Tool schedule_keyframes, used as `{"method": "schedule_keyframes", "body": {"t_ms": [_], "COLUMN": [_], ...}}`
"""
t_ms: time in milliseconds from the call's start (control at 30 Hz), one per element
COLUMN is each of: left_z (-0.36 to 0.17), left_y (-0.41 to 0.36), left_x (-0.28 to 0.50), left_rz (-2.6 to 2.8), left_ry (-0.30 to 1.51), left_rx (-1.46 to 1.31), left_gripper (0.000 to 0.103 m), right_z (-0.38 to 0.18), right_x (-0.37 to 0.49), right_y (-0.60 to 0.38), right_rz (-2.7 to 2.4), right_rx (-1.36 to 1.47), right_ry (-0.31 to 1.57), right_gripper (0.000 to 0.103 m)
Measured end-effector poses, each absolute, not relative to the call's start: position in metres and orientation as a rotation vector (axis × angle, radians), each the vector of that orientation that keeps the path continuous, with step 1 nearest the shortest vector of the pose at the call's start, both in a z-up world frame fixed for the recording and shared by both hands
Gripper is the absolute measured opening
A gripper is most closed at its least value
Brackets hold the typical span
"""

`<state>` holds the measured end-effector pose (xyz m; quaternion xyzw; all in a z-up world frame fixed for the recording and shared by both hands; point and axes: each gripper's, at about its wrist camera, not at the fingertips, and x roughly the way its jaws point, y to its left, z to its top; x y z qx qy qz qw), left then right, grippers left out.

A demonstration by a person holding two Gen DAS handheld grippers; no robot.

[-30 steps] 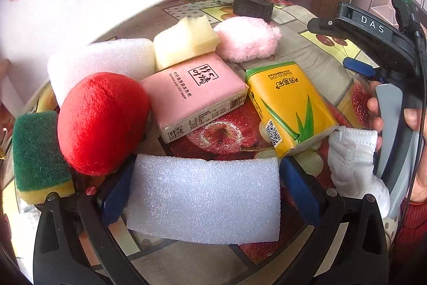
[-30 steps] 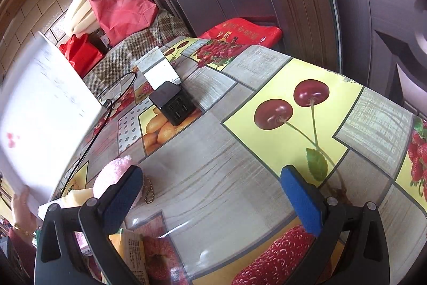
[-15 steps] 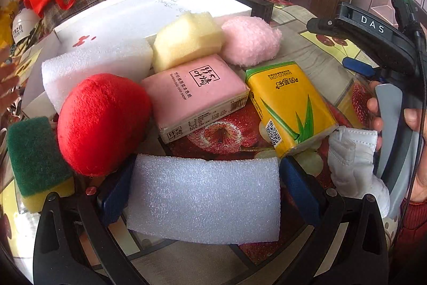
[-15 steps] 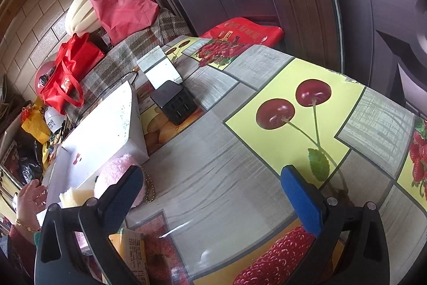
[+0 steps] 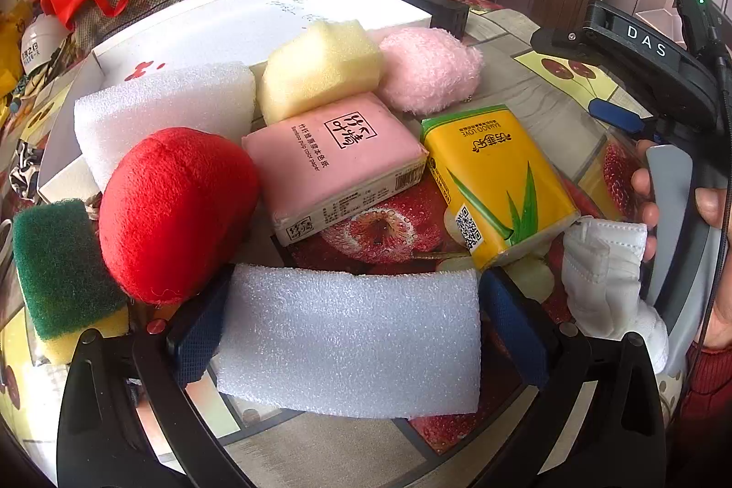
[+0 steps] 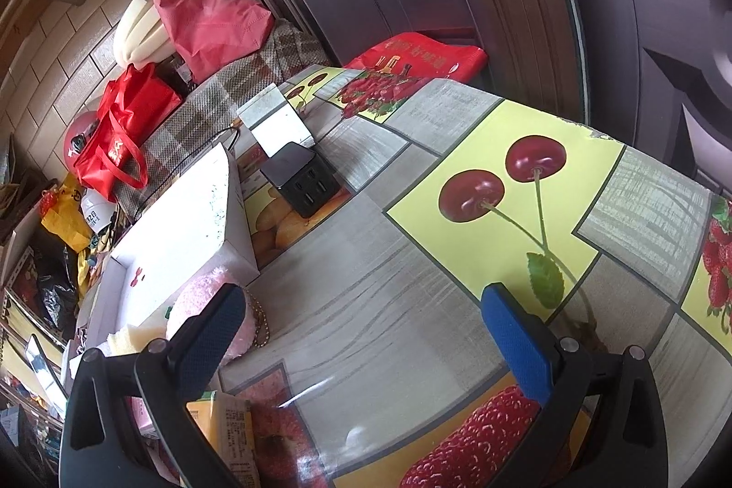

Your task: Organize soft objects

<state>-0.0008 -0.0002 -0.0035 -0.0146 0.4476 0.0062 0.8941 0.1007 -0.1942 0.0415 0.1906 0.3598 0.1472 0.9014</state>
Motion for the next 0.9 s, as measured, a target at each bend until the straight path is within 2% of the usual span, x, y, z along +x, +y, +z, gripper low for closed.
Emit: {"method": "schedule_keyframes", "body": {"t_ms": [733,900], "left_z": [-0.001,0.026], "left_y": [0.000,0.005], "left_x": [-0.010,-0.051], "left_rz": [-0.066,-0.193], "left_ry": [0.925,0.798], "left_rx": [-0.012,-0.057], "left_gripper": [0.103,0.103], "right_z": [0.041,0.042], "right_x": [0.098,0.095], "right_y": [-0.202,-0.208], "right_rz": [0.317,0.313], "right_rx": [0.459,0.486], "right_ry": [0.719,0.702], "right_gripper": [0.103,0.103]}}
